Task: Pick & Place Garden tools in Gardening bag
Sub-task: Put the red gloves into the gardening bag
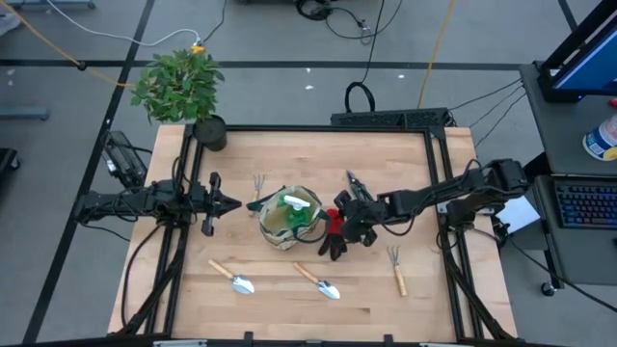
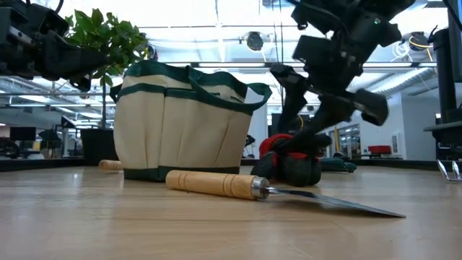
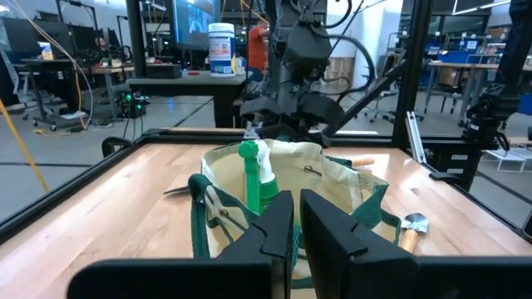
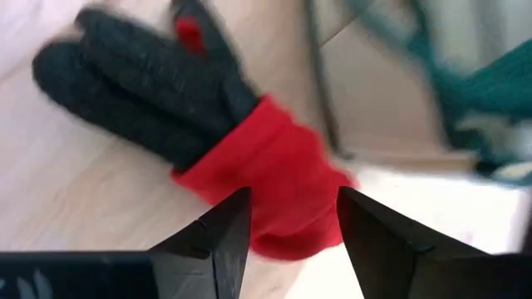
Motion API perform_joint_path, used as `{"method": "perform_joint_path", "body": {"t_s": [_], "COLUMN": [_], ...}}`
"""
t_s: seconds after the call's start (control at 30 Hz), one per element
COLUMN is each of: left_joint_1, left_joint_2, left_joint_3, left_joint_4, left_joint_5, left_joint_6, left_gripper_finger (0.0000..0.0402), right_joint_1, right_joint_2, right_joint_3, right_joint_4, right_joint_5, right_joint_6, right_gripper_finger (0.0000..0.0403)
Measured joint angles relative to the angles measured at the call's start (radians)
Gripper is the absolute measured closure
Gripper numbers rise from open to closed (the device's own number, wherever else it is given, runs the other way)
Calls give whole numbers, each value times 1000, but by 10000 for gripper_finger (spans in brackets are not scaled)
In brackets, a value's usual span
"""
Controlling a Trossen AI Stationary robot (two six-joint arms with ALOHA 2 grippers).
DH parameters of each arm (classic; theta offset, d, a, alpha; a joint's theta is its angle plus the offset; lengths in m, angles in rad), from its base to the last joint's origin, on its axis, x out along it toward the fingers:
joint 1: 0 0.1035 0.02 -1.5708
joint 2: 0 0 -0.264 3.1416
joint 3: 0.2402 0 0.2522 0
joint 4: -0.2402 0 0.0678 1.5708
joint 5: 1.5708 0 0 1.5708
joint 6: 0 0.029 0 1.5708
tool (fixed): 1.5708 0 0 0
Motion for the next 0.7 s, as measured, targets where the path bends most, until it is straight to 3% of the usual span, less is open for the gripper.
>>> {"method": "perform_joint_path", "body": {"t_s": [0.23, 0.5, 0.7], "left_joint_1": [0, 0, 0], "left_joint_2": [0, 0, 0], "left_joint_3": [0, 0, 0], "left_joint_4": [0, 1, 0], "left_joint_5": [0, 0, 14], "left_joint_6": [-12, -23, -47], "left_gripper_finger": [369, 369, 369], "right_joint_1": [-2, -2, -2], "right_joint_2": [9, 140, 189], "right_joint_3": [1, 4, 5], "right_joint_4": [43, 89, 99], "right_joint_5": [-28, -25, -24], "right_joint_6": [23, 36, 172], "right_gripper_finger": [229, 229, 238]}}
